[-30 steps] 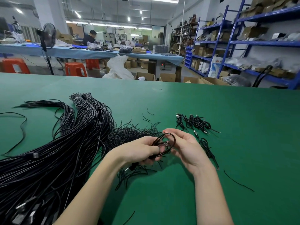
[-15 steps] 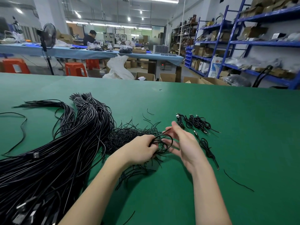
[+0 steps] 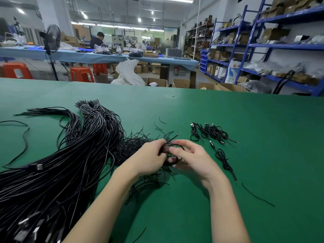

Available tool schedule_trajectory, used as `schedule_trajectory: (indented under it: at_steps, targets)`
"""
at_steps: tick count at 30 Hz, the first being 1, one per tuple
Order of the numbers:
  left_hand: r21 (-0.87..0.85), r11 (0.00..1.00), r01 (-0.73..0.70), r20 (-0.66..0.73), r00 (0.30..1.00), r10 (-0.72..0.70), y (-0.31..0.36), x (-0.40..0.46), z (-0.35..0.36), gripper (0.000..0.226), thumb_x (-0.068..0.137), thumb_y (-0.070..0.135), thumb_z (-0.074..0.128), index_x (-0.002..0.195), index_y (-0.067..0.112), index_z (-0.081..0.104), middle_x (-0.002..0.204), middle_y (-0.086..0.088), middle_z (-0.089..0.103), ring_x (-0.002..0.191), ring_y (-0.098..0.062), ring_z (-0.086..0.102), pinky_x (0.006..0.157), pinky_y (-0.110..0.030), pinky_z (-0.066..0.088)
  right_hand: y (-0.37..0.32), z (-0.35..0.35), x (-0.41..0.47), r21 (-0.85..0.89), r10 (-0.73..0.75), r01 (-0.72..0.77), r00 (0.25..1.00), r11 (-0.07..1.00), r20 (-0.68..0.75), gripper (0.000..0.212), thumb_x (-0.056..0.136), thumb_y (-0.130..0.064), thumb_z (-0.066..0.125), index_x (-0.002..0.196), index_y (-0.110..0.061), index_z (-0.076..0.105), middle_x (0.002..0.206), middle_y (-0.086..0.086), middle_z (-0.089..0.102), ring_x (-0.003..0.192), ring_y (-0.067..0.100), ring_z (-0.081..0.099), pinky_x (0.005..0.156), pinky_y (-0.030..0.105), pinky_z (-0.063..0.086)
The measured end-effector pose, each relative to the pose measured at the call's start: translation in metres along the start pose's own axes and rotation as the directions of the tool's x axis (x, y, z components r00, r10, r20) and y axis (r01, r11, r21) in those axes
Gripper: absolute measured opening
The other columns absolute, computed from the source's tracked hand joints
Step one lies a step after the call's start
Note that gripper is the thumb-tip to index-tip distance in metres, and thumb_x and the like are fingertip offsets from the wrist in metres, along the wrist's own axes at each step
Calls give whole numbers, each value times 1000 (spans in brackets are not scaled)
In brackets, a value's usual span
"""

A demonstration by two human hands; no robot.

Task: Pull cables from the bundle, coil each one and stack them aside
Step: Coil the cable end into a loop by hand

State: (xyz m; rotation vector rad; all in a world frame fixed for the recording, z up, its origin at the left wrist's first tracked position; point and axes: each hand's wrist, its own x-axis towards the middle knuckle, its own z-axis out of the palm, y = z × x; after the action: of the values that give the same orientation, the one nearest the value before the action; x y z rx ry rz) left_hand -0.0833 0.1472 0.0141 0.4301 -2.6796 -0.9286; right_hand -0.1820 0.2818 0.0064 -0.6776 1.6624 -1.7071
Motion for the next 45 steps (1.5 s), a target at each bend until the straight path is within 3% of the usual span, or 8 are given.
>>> schedule_trajectory:
  at_steps: [7, 12, 20, 23, 28, 35, 41, 45]
  targets:
    - [54, 997, -57, -21, 998, 58, 5, 0, 3, 28, 88, 2, 48, 111, 12, 61, 96, -3, 69, 91, -27, 61, 82, -27, 48, 1, 11, 6, 30, -78, 83, 988, 996, -130, 15, 95, -24, 70, 84, -19, 79, 72, -7, 73, 67, 10, 62, 62, 20, 50]
    - [167, 982, 85, -188, 981, -53, 4, 1, 8, 10, 83, 17, 50, 80, 25, 48, 78, 3, 61, 76, -26, 55, 66, -33, 45, 1, 16, 10, 170, -57, 101, 968, 980, -243, 11, 97, -15, 67, 89, -16, 75, 73, -8, 71, 67, 10, 66, 58, 19, 55]
    - [153, 984, 95, -174, 982, -68, 4, 0, 3, 7, 83, 20, 50, 81, 26, 49, 75, 7, 59, 72, -21, 50, 65, -32, 43, 0, 10, 9, 363, 2, 127, 943, 923, -333, 11, 98, -14, 65, 92, -13, 74, 77, -3, 71, 71, 12, 68, 70, 27, 62]
    - [104, 989, 103, -170, 982, -84, 3, 1, 5, 13, 84, 14, 48, 78, 26, 45, 78, 3, 59, 74, -27, 52, 72, -37, 51, 0, 10, 8, 343, -1, 92, 967, 935, -256, 12, 100, -20, 62, 94, -17, 72, 85, -3, 75, 75, 12, 72, 68, 27, 61]
    - [25, 989, 146, -209, 968, -138, -1, 3, 5, 10, 86, 11, 49, 89, 19, 54, 87, -4, 63, 82, -28, 58, 72, -35, 50, 5, 16, 4, 17, -13, 12, 999, 1000, 42, 18, 90, -19, 75, 108, -17, 73, 103, 1, 78, 86, 17, 69, 83, 37, 54]
    - [26, 995, 95, -92, 991, -92, -2, 4, 2, 15, 89, 9, 49, 80, 21, 48, 76, 4, 57, 67, -7, 47, 55, -13, 35, 9, 3, 1, -106, -19, 26, 997, 994, 71, 25, 86, 1, 72, 107, -13, 70, 91, 7, 73, 81, 19, 65, 83, 35, 53]
    - [26, 1000, 7, 48, 999, -8, 6, -1, -6, 14, 96, 14, 48, 84, 18, 45, 74, 4, 55, 65, -11, 45, 56, -19, 34, 9, 9, 7, 171, 77, -76, 997, 982, 1, 22, 88, 5, 53, 101, -2, 71, 78, 10, 70, 67, 17, 66, 63, 28, 58]
    - [17, 1000, 7, 96, 995, -8, 15, -1, -4, 14, 99, 15, 45, 85, 19, 43, 80, 1, 58, 68, -12, 48, 59, -26, 36, 11, 21, 14, 300, 111, -82, 991, 950, -80, 25, 82, 5, 40, 89, -5, 61, 65, 5, 51, 53, 13, 46, 54, 26, 46]
